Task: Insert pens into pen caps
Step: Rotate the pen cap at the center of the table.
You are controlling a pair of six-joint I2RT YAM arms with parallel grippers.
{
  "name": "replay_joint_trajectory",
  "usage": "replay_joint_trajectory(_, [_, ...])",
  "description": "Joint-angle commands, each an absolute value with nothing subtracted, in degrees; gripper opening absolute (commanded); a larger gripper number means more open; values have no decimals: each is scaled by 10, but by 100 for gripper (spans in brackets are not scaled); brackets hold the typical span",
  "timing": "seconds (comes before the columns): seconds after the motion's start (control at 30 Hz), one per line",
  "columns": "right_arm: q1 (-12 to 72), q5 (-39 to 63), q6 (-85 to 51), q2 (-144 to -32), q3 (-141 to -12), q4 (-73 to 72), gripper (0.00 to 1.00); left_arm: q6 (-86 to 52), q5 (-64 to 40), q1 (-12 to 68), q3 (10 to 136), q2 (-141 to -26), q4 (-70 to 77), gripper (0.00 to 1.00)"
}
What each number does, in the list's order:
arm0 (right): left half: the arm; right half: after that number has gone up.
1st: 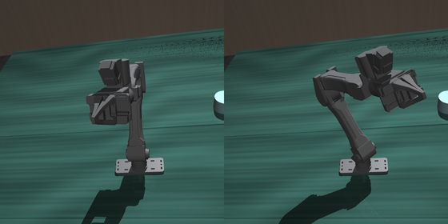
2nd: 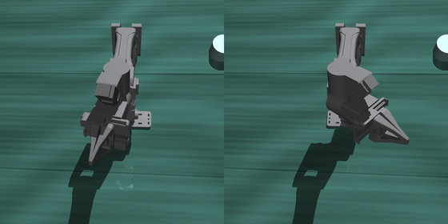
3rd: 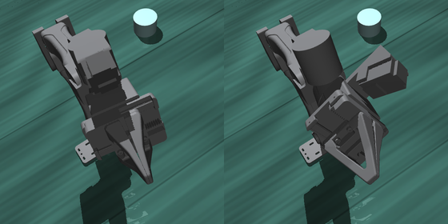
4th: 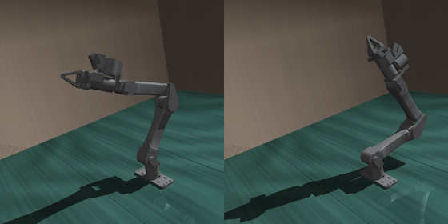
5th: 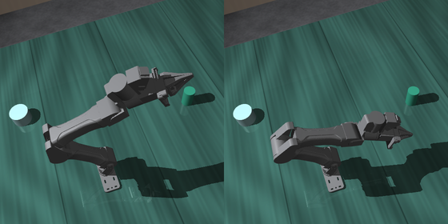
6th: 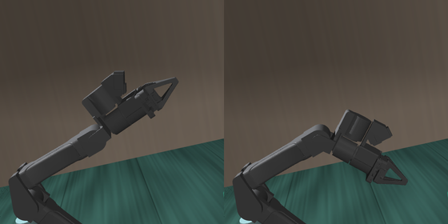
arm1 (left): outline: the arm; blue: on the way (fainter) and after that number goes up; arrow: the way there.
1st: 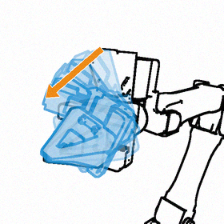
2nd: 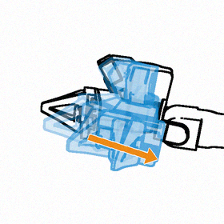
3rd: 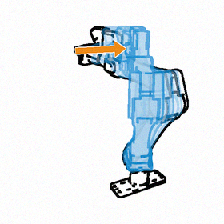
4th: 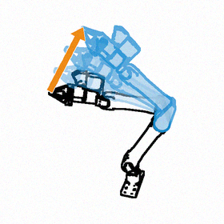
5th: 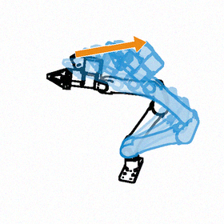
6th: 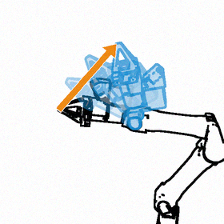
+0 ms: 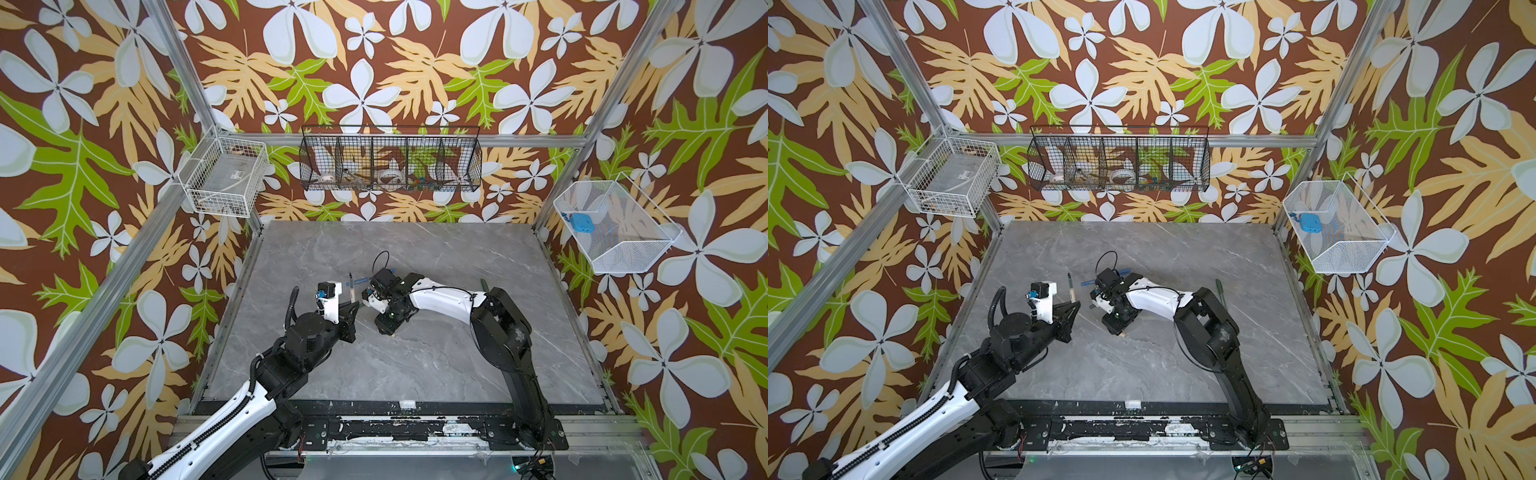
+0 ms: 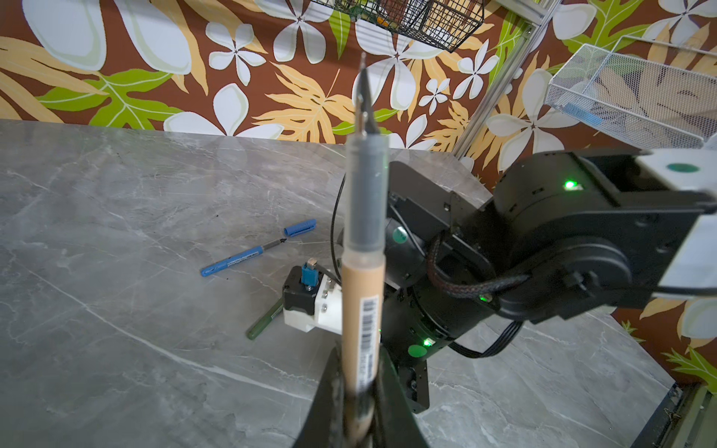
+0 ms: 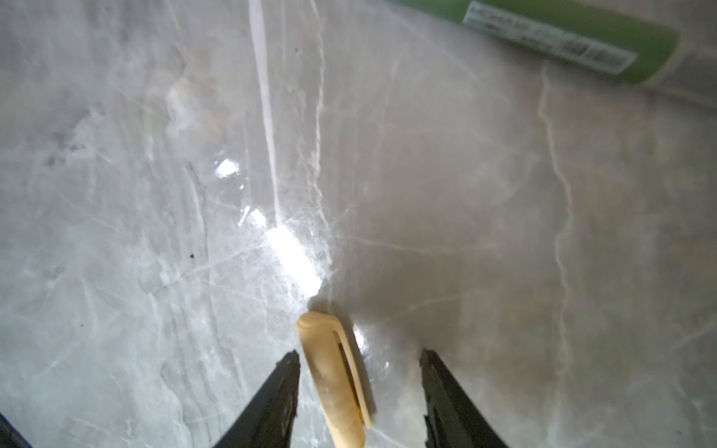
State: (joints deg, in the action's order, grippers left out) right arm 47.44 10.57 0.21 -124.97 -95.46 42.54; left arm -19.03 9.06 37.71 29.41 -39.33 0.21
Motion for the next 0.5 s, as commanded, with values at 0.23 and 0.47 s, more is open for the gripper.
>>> replay_joint_trajectory(0.23, [488,33,-27,-1266,-958,438,50,-188,103,377,297,-389,-3,0])
replay_joint_trajectory(0.47, [474,3,-62,-1269,-954,429,42,-187,102,377,296,-394,-2,0])
